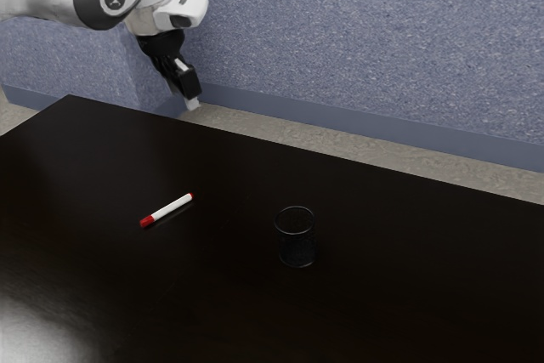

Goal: Put the marker into the pen holder.

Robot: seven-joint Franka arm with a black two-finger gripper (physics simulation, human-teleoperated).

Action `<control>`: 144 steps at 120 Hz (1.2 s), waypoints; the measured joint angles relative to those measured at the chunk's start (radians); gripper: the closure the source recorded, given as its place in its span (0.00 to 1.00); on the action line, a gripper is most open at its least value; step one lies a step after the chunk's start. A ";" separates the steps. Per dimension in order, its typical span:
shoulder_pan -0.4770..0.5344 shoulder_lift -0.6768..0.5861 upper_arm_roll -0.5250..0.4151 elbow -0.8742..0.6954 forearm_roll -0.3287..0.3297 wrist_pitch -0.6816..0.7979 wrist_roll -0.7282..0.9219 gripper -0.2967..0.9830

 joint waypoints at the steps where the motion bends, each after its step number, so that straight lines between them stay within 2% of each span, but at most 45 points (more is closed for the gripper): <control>1: -0.001 0.005 -0.003 0.006 -0.001 -0.002 -0.001 0.41; 20: -0.036 0.044 -0.038 0.070 0.006 -0.074 -0.032 0.32; 29: -0.058 0.165 -0.020 0.103 0.046 -0.118 -0.048 0.29; 41: 0.147 0.382 0.014 0.122 0.073 -0.151 -0.060 0.27; 50: 0.212 0.452 0.033 0.099 0.085 -0.144 -0.062 0.26; 75: 0.241 0.503 0.064 -0.030 0.113 -0.023 -0.052 0.24; 102: 0.242 0.564 0.066 -0.028 0.118 0.090 -0.025 0.24; 144: 0.237 0.604 0.064 -0.001 0.094 0.155 0.013 0.25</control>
